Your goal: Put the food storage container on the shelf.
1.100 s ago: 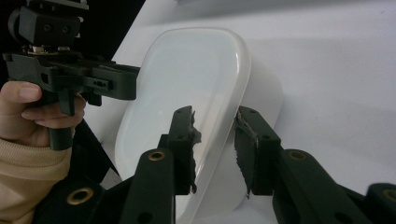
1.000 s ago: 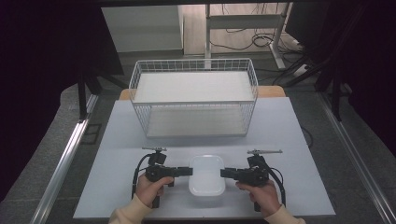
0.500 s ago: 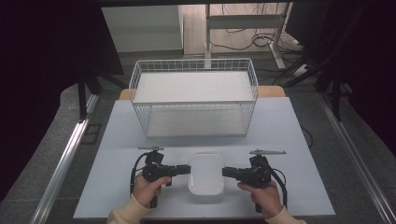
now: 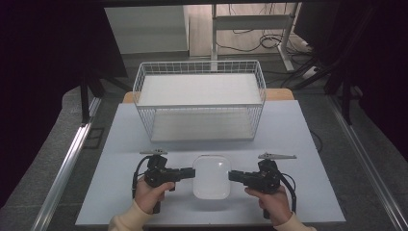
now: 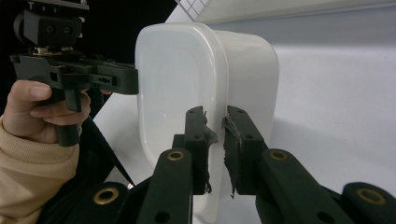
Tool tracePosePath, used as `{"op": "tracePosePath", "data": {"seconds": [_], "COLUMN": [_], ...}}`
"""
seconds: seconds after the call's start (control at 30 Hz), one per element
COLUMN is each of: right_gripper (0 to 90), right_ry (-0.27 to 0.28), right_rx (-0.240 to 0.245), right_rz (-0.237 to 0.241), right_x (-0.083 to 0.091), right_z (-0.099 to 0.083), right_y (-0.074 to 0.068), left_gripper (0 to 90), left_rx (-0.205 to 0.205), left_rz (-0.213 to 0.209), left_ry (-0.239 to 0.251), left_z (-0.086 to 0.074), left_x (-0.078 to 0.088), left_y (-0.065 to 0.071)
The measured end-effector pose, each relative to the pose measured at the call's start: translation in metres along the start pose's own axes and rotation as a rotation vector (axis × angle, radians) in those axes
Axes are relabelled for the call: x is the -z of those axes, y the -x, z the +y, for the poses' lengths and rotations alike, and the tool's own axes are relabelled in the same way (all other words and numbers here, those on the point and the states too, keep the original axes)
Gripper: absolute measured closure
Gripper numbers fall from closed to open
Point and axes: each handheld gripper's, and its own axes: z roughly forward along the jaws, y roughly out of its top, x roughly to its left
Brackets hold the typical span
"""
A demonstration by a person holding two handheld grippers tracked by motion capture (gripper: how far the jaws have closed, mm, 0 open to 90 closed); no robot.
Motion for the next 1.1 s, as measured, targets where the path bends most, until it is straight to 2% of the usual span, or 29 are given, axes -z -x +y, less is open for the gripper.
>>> {"op": "tracePosePath", "data": {"seconds": [0.5, 1.1], "right_gripper": [79.7, 79.7], "right_ry": [0.023, 0.057], "right_rx": [0.083, 0.178], "right_rz": [-0.002, 0.003], "right_x": [0.006, 0.012], "right_z": [0.016, 0.063], "right_y": [-0.009, -0.022], "left_gripper": [80.0, 80.0], "left_rx": [-0.053, -0.125], "left_rz": [0.013, 0.044], "left_ry": [0.042, 0.111], "left_z": [0.011, 0.051], "left_x": [0.008, 0.026], "left_y": [0.009, 0.022]}}
